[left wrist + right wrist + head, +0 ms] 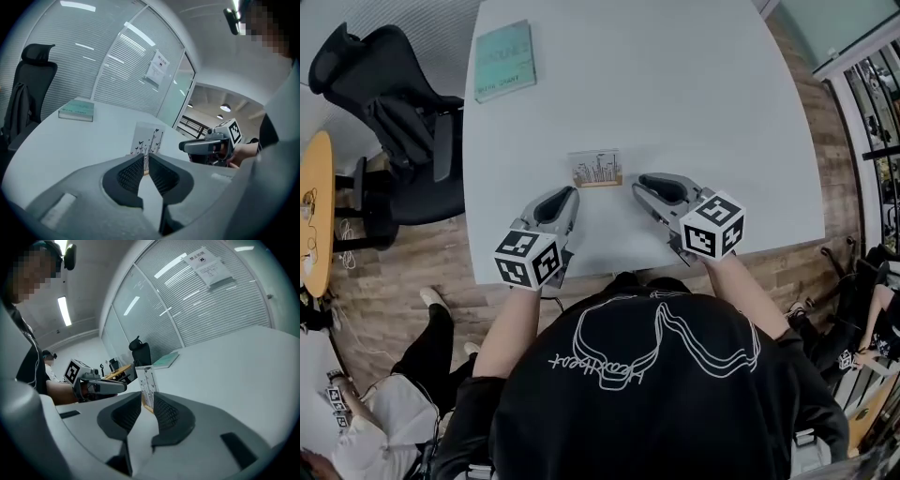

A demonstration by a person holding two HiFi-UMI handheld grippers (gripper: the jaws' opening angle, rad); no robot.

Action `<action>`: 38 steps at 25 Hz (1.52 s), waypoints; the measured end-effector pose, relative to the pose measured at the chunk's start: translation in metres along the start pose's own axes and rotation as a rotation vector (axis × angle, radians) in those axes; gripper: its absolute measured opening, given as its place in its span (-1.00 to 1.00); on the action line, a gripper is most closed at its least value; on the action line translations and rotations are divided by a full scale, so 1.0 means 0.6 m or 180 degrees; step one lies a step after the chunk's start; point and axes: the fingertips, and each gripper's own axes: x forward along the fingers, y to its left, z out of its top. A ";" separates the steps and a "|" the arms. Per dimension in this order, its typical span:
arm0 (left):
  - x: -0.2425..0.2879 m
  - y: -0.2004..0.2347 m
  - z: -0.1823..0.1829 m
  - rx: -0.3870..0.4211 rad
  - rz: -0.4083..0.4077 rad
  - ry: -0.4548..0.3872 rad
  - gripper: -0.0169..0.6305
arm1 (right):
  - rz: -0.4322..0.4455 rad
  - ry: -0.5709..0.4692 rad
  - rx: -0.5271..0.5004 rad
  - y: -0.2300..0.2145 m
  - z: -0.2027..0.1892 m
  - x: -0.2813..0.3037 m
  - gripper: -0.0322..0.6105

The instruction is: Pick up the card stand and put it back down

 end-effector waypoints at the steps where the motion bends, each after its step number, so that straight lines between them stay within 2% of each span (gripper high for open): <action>1: 0.010 0.007 -0.004 0.0014 0.0003 0.0033 -0.89 | -0.0015 0.0024 -0.0018 -0.007 -0.004 0.008 -0.62; 11: 0.060 0.040 -0.025 0.0285 0.0144 0.0220 -0.59 | -0.0147 0.0385 -0.0304 -0.048 -0.040 0.069 -0.37; 21: 0.084 0.066 -0.046 -0.0064 0.0151 0.0268 -0.57 | -0.0093 0.0557 -0.0378 -0.046 -0.060 0.101 -0.37; 29: 0.084 0.064 -0.056 -0.0140 0.0128 0.0303 -0.61 | -0.0224 0.0636 -0.0320 -0.046 -0.070 0.105 -0.50; 38: 0.083 0.066 -0.056 -0.0233 0.0269 0.0249 -0.67 | -0.0415 0.0606 -0.0235 -0.054 -0.069 0.106 -0.59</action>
